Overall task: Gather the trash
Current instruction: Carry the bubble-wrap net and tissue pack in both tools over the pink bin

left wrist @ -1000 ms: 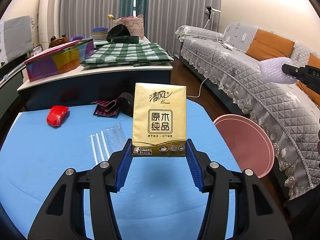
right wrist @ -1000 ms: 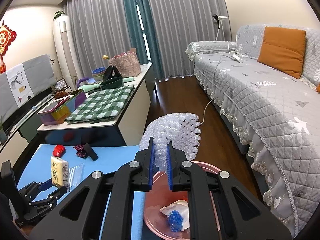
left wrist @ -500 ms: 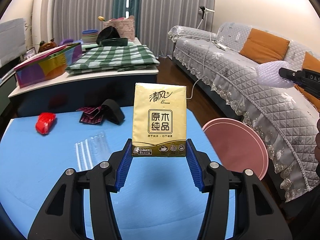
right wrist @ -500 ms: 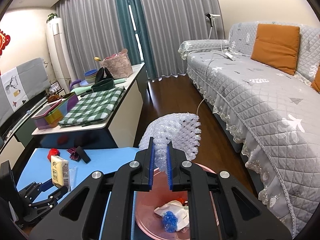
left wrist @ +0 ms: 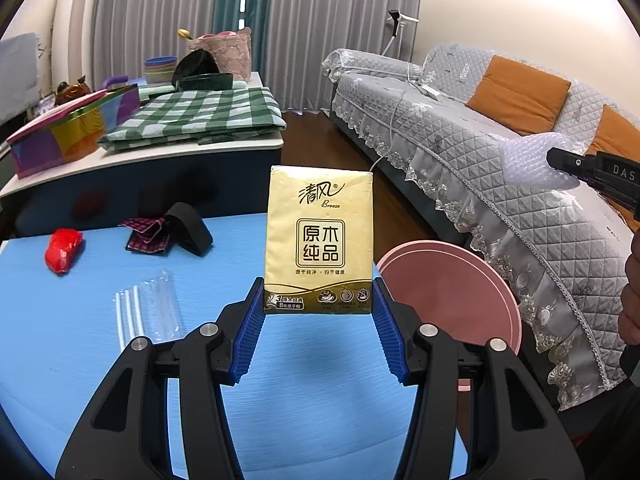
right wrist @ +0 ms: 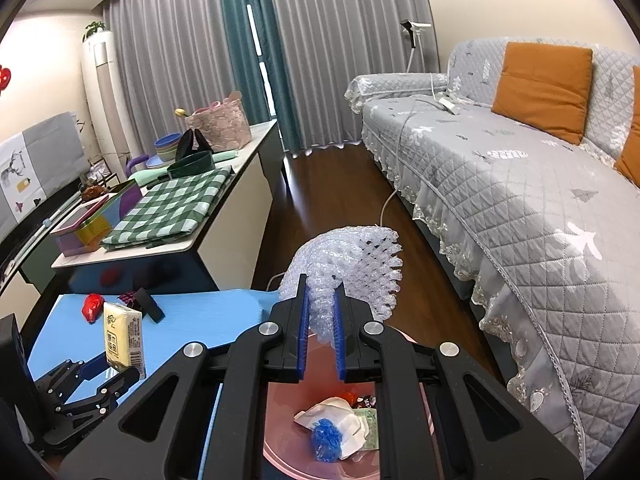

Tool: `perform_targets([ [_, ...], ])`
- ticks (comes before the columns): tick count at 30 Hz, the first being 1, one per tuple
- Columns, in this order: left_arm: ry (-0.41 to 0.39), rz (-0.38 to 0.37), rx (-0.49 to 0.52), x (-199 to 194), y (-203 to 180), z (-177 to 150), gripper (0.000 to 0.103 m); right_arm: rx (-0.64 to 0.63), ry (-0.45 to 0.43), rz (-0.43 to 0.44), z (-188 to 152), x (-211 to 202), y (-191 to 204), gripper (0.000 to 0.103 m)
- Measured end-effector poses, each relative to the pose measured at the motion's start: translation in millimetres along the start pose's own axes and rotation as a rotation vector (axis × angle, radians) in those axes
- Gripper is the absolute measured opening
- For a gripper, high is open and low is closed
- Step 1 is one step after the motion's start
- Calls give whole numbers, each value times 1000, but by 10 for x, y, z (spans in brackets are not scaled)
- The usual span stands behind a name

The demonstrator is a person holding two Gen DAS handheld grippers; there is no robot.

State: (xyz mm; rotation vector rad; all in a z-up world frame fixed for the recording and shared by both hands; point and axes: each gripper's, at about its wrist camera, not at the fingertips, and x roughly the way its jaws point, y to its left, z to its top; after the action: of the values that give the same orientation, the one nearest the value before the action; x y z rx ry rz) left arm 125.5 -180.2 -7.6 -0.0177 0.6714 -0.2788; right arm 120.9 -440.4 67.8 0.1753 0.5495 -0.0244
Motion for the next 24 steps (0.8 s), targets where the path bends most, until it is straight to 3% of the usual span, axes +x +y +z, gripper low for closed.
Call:
perform_targets([
  [6, 1, -18, 26, 55, -143, 16, 51, 7, 10, -14, -21, 28, -76, 11],
  [24, 31, -155, 119, 393, -1097, 123, 51, 47, 36, -57, -59, 109, -421, 11],
])
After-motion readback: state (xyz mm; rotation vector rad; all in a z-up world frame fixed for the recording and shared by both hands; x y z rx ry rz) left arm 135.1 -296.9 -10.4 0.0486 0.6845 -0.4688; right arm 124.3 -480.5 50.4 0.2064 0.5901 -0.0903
